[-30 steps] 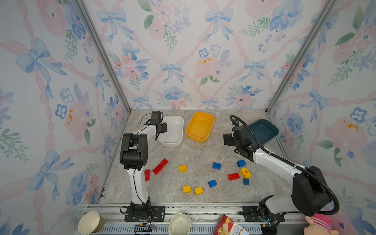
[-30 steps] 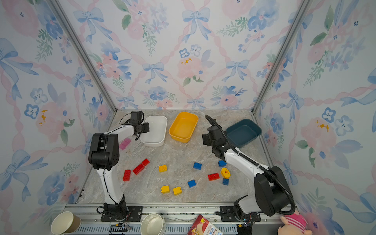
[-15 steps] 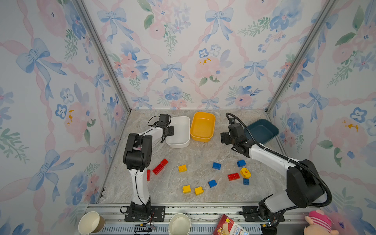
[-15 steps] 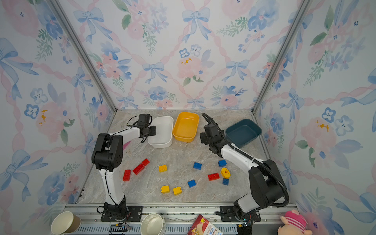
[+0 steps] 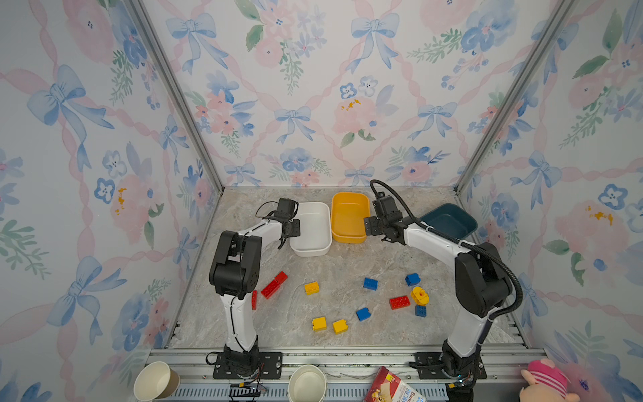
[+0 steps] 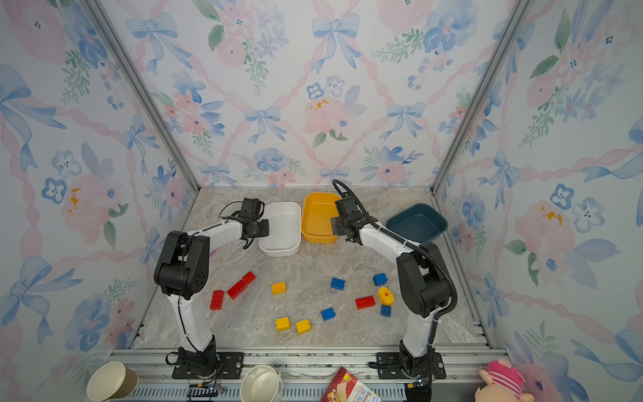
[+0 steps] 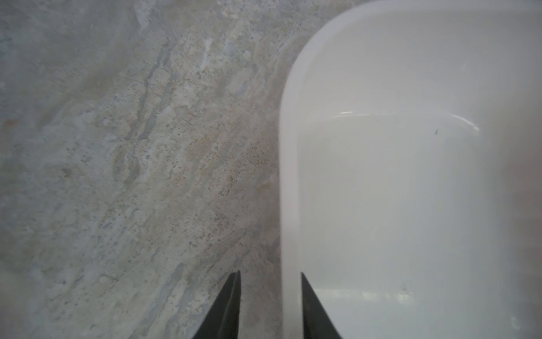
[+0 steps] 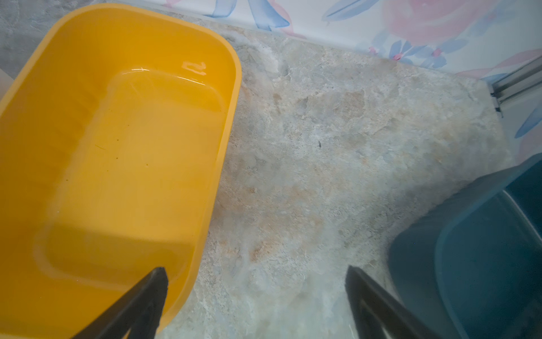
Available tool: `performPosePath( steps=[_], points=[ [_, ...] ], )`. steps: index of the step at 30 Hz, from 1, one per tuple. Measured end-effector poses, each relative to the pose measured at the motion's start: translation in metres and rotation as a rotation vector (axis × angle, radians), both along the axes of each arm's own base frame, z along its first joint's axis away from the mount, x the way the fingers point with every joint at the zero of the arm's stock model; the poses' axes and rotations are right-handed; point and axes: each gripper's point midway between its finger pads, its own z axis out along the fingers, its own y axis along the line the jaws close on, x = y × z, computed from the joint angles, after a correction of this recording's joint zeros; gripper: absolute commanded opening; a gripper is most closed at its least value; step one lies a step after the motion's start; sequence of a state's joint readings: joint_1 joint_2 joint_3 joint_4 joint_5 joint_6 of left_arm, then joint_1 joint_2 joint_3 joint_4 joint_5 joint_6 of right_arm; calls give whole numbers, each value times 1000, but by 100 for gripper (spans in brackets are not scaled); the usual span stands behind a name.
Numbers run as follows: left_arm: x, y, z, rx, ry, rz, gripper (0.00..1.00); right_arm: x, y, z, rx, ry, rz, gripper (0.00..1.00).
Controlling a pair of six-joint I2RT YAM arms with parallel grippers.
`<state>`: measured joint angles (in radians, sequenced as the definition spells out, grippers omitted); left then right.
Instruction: Sort the legos into containers by color
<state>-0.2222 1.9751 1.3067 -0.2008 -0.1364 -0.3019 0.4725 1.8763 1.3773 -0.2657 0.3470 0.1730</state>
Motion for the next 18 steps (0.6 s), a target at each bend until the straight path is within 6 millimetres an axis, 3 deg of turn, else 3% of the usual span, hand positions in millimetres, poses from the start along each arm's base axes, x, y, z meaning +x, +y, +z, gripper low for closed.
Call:
performPosePath(
  steps=[4, 12, 18],
  points=[
    [0, 2, 11, 3, -18, 13, 42, 13, 8, -10, 36, 36, 1, 99],
    [2, 3, 33, -6, -65, 24, 57, 44, 10, -29, 105, 91, -42, 72],
    [3, 4, 48, -13, -98, 28, 60, 48, 7, -53, 114, 147, -71, 56]
  ],
)
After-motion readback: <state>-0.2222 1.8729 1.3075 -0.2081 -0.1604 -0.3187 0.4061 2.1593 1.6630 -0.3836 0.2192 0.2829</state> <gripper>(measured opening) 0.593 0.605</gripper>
